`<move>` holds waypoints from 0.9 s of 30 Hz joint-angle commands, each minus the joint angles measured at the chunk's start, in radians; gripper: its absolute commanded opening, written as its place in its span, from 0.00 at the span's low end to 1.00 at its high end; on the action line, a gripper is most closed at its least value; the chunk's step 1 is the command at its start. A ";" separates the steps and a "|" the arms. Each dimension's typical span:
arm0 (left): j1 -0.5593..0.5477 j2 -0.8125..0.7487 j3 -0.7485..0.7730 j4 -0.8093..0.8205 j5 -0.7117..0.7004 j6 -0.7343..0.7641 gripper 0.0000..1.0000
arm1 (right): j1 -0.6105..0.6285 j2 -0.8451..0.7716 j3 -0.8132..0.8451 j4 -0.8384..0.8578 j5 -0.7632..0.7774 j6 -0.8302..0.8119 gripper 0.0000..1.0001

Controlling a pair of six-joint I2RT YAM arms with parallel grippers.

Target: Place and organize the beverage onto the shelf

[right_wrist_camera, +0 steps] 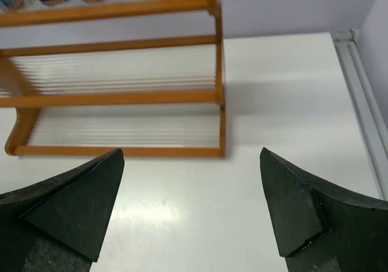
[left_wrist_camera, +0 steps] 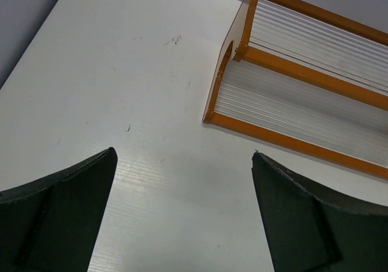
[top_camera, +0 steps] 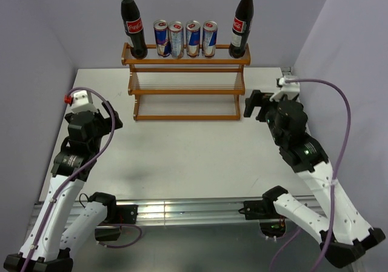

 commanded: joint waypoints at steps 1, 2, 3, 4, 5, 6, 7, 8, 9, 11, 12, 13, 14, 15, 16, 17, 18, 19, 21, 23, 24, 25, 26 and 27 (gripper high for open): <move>0.005 -0.032 -0.018 0.039 -0.062 0.030 1.00 | 0.003 -0.137 -0.024 -0.157 0.068 0.050 1.00; 0.005 -0.036 -0.015 0.028 -0.068 0.031 1.00 | 0.005 -0.160 -0.032 -0.180 0.069 0.052 1.00; 0.005 -0.036 0.005 -0.006 -0.078 0.030 1.00 | 0.003 -0.198 -0.036 -0.219 0.074 0.047 1.00; 0.005 -0.036 0.014 -0.026 -0.091 0.031 1.00 | 0.003 -0.215 -0.035 -0.241 0.078 0.047 1.00; 0.005 -0.038 0.027 -0.044 -0.099 0.033 1.00 | 0.003 -0.228 -0.030 -0.282 0.084 0.049 1.00; 0.005 -0.038 0.053 -0.059 -0.101 0.033 1.00 | 0.002 -0.250 -0.027 -0.302 0.101 0.053 1.00; 0.005 -0.039 0.066 -0.094 -0.102 0.033 1.00 | 0.003 -0.263 -0.024 -0.318 0.110 0.053 1.00; 0.005 -0.044 0.080 -0.112 -0.095 0.028 0.99 | 0.003 -0.274 -0.020 -0.345 0.120 0.053 1.00; 0.005 -0.045 0.112 -0.131 -0.085 0.021 1.00 | 0.003 -0.298 -0.016 -0.355 0.124 0.053 1.00; 0.005 -0.056 0.145 -0.177 -0.043 0.019 0.99 | 0.003 -0.323 -0.012 -0.382 0.120 0.058 1.00; 0.005 -0.059 0.175 -0.191 -0.027 0.022 1.00 | 0.003 -0.346 -0.015 -0.388 0.114 0.061 1.00; 0.005 -0.068 0.191 -0.225 -0.021 0.025 1.00 | 0.003 -0.358 -0.019 -0.393 0.097 0.061 1.00; 0.005 -0.073 0.217 -0.242 -0.004 0.033 0.99 | 0.003 -0.370 -0.026 -0.399 0.089 0.062 1.00; 0.005 -0.079 0.228 -0.256 0.008 0.043 0.99 | 0.003 -0.395 -0.030 -0.402 0.083 0.066 1.00; 0.005 -0.084 0.237 -0.271 0.022 0.056 0.99 | 0.003 -0.404 -0.042 -0.404 0.074 0.069 1.00; 0.005 -0.094 0.257 -0.300 0.042 0.063 0.99 | 0.003 -0.415 -0.047 -0.408 0.071 0.073 1.00; 0.005 -0.098 0.267 -0.319 0.047 0.062 1.00 | 0.003 -0.433 -0.053 -0.410 0.068 0.078 1.00; 0.005 -0.105 0.275 -0.331 0.054 0.063 1.00 | 0.003 -0.441 -0.065 -0.407 0.065 0.075 1.00; 0.005 -0.117 0.294 -0.362 0.076 0.066 1.00 | 0.003 -0.455 -0.075 -0.408 0.065 0.070 1.00; 0.005 -0.131 0.306 -0.377 0.085 0.068 0.99 | 0.003 -0.459 -0.081 -0.408 0.071 0.072 1.00; 0.005 -0.136 0.307 -0.383 0.088 0.070 1.00 | 0.003 -0.464 -0.082 -0.410 0.074 0.073 1.00; 0.005 -0.142 0.309 -0.385 0.088 0.070 1.00 | 0.003 -0.465 -0.085 -0.411 0.075 0.073 1.00; 0.005 -0.153 0.312 -0.389 0.085 0.068 0.99 | 0.003 -0.469 -0.088 -0.410 0.075 0.076 1.00; 0.005 -0.157 0.312 -0.389 0.083 0.071 1.00 | 0.003 -0.475 -0.092 -0.408 0.071 0.073 1.00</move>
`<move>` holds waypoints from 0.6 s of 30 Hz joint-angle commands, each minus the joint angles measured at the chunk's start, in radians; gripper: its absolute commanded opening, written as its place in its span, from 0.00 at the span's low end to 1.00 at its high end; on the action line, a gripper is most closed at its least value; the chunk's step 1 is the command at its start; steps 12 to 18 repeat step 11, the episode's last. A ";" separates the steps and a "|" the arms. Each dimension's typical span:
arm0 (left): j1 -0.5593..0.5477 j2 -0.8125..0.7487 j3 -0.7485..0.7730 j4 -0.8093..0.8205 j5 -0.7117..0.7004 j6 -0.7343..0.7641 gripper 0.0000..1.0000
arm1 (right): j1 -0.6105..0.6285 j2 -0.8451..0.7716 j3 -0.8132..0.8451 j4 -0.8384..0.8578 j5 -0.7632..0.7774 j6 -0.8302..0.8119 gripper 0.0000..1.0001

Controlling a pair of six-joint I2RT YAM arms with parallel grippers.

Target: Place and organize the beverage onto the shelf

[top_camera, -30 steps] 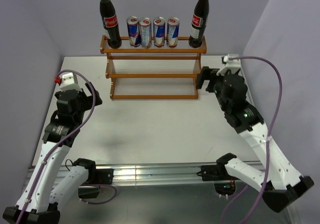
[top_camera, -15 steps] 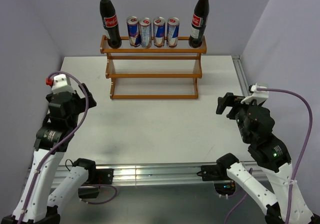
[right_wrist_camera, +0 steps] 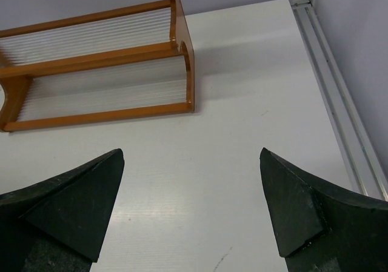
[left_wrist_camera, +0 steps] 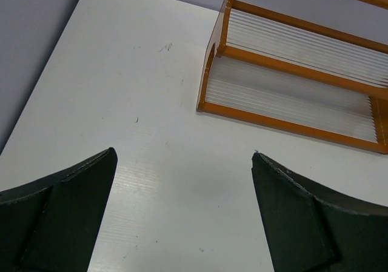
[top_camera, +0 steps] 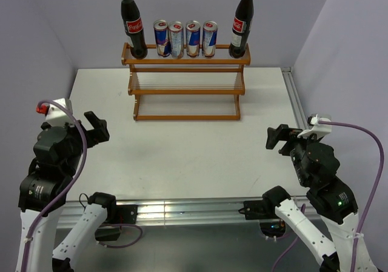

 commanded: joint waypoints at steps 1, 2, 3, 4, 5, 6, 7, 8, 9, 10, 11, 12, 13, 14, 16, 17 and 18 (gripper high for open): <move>0.005 -0.027 0.031 -0.025 0.027 0.023 0.99 | 0.003 -0.017 -0.016 0.006 -0.001 0.005 1.00; 0.005 -0.030 0.026 -0.022 0.027 0.025 1.00 | 0.003 -0.022 -0.019 0.009 0.001 0.005 1.00; 0.005 -0.033 0.021 -0.013 0.029 0.026 1.00 | 0.003 -0.026 -0.022 0.011 0.001 0.005 1.00; 0.005 -0.039 0.017 -0.008 0.032 0.026 0.99 | 0.003 -0.030 -0.025 0.012 0.001 0.005 1.00; 0.005 -0.040 0.009 -0.004 0.032 0.025 1.00 | 0.003 -0.034 -0.025 0.014 0.001 0.010 1.00; 0.005 -0.039 0.008 -0.001 0.033 0.025 0.99 | 0.003 -0.034 -0.027 0.015 0.001 0.011 1.00; 0.005 -0.039 0.003 0.009 0.033 0.023 0.99 | 0.003 -0.036 -0.030 0.017 0.004 0.013 1.00; 0.005 -0.037 0.000 0.012 0.035 0.019 1.00 | 0.002 -0.037 -0.031 0.021 0.002 0.016 1.00; 0.005 -0.037 0.000 0.015 0.036 0.016 0.99 | 0.003 -0.042 -0.033 0.023 0.009 0.018 1.00; 0.005 -0.036 0.000 0.022 0.036 0.014 1.00 | 0.003 -0.043 -0.036 0.026 0.010 0.018 1.00; 0.005 -0.036 -0.002 0.029 0.041 0.010 0.99 | 0.003 -0.046 -0.036 0.027 0.007 0.010 1.00; 0.005 -0.036 -0.002 0.029 0.041 0.010 0.99 | 0.003 -0.046 -0.036 0.027 0.007 0.010 1.00; 0.005 -0.036 -0.002 0.029 0.041 0.010 0.99 | 0.003 -0.046 -0.036 0.027 0.007 0.010 1.00; 0.005 -0.036 -0.002 0.029 0.041 0.010 0.99 | 0.003 -0.046 -0.036 0.027 0.007 0.010 1.00; 0.005 -0.036 -0.002 0.029 0.041 0.010 0.99 | 0.003 -0.046 -0.036 0.027 0.007 0.010 1.00; 0.005 -0.036 -0.002 0.029 0.041 0.010 0.99 | 0.003 -0.046 -0.036 0.027 0.007 0.010 1.00; 0.005 -0.036 -0.002 0.029 0.041 0.010 0.99 | 0.003 -0.046 -0.036 0.027 0.007 0.010 1.00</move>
